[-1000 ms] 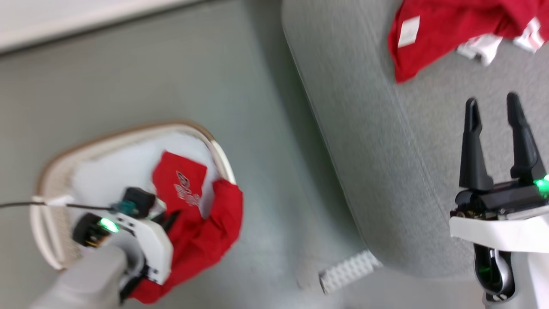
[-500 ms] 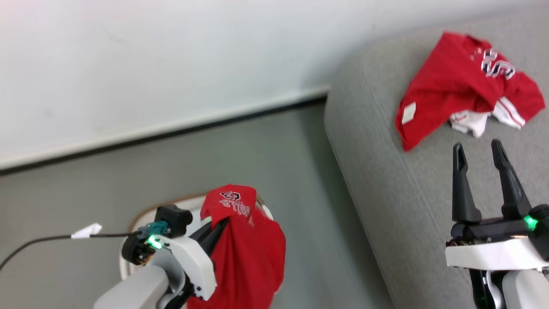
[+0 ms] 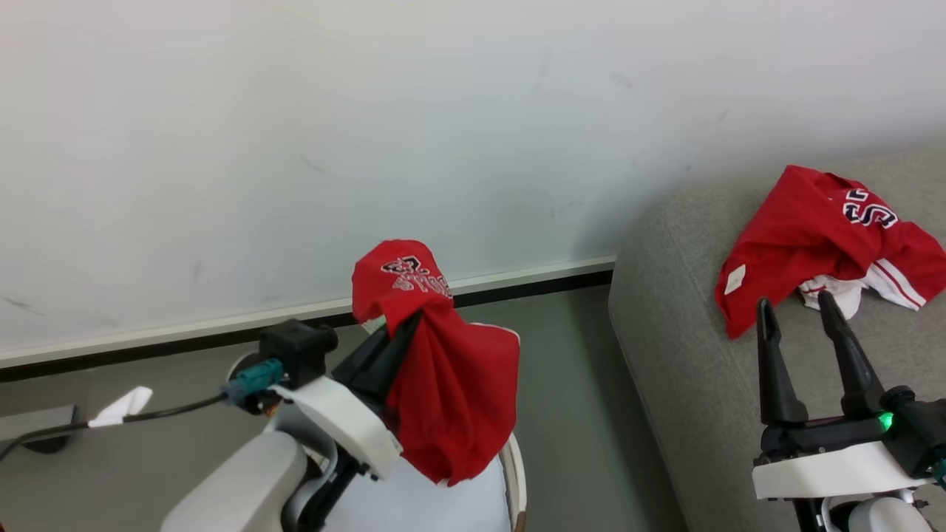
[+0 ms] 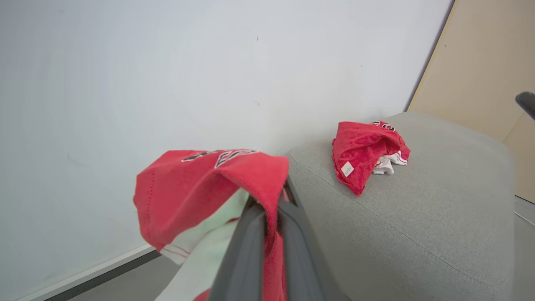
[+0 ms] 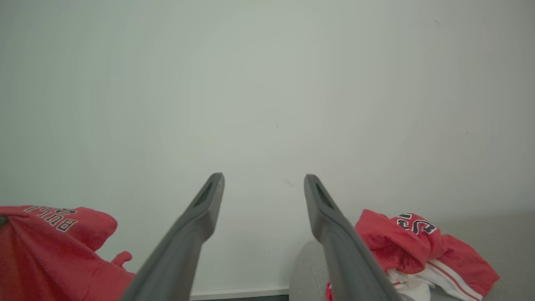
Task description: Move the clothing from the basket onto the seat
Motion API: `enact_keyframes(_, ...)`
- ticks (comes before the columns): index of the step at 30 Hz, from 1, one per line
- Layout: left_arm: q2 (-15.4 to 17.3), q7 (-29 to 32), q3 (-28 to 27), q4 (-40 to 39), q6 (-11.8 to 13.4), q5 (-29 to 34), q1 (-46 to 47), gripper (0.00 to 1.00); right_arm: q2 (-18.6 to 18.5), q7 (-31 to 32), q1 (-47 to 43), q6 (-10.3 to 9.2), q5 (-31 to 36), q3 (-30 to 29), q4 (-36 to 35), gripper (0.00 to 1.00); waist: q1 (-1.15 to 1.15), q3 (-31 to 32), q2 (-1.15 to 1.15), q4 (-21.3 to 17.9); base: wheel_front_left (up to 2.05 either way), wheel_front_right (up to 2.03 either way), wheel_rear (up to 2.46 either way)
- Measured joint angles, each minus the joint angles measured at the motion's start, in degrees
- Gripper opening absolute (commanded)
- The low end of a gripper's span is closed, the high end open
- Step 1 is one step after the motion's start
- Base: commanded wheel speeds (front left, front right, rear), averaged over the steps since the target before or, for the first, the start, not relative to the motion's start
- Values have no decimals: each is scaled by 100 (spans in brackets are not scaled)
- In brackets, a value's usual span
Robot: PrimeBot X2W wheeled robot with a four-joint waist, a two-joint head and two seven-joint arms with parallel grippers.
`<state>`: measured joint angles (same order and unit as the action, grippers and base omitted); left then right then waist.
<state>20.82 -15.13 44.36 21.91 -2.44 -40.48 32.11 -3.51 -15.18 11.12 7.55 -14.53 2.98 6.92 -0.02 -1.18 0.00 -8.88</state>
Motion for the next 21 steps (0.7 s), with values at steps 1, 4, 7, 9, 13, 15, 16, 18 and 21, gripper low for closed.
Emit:
enact_keyframes(1,-7,0,-96,-76,16,47,1,0,3,0,-8,0,-18,26,11,100,0,24,0,23,0,0,0)
enact_keyframes(4,-43,0,-363,-349,31,187,56,0,4,0,-69,0,-70,103,53,100,1,75,0,63,0,0,0)
enact_keyframes(7,-107,0,-530,-555,15,379,138,0,8,0,-73,0,-119,218,99,100,1,109,0,82,0,0,0)
enact_keyframes(9,-131,0,-638,-665,-1,452,181,0,11,0,-86,0,-157,300,135,100,1,133,0,92,0,0,0)
enact_keyframes(13,-164,0,-744,-814,-3,541,224,0,21,1,-138,0,-221,459,200,100,2,167,0,116,0,0,0)
enact_keyframes(15,-174,0,-753,-817,-11,581,218,0,24,0,-158,0,-245,561,232,100,1,183,0,125,0,0,0)
enact_keyframes(16,-179,0,-758,-822,-13,582,214,0,29,0,-166,0,-256,595,242,100,2,187,0,128,0,0,0)
enact_keyframes(18,-197,0,-761,-823,-31,625,205,0,30,0,-171,0,-260,658,259,100,2,196,0,139,0,0,0)
enact_keyframes(21,-227,0,-761,-810,-56,639,202,0,27,0,-170,0,-264,765,276,100,2,194,0,161,0,0,0)
